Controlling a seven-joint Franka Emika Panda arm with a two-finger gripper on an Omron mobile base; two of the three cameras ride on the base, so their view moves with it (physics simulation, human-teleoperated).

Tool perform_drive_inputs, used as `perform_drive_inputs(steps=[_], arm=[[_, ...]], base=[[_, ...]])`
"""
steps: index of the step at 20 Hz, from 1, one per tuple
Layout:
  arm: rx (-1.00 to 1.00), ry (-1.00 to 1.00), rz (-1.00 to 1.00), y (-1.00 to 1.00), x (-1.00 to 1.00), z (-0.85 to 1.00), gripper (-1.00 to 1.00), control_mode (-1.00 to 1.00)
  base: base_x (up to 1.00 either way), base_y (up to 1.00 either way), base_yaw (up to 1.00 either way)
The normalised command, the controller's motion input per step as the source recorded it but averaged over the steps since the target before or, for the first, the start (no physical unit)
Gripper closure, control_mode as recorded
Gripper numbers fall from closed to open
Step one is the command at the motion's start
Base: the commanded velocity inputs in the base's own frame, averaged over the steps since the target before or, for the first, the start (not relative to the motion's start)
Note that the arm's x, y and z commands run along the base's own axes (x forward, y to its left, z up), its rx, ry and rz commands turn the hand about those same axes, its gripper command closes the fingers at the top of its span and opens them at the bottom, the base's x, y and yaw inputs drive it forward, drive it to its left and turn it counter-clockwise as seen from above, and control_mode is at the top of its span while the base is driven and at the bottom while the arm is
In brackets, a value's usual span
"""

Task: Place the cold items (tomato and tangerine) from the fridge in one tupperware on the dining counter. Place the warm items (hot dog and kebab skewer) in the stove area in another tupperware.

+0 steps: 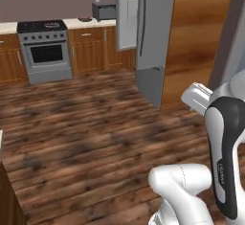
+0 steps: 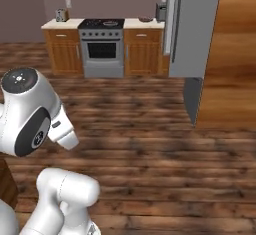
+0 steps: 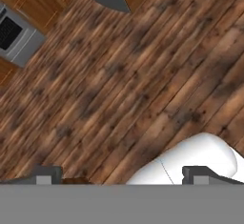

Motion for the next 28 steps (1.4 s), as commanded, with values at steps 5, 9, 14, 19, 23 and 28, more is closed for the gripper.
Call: perform_drive_inputs(steps=[5,9,14,19,23,28], arm=[[0.00,0.00,0.00,0.00,0.00,0.00,-1.00,1.00],[0.00,0.00,0.00,0.00,0.00,0.00,-1.00,1.00],[0.00,0.00,0.00,0.00,0.00,0.00,-1.00,1.00],[0.00,0.00,0.00,0.00,0.00,0.00,-1.00,1.00],[0.00,0.00,0.00,0.00,0.00,0.00,-1.00,1.00],[0.00,0.00,0.00,0.00,0.00,0.00,-1.00,1.00]], base=[[1.00,0.00,0.00],[1.00,0.00,0.00],[1.00,0.02,-0.02],[1.00,0.04,-0.01],[1.00,0.05,-0.01],[1.00,0.06,-0.04]])
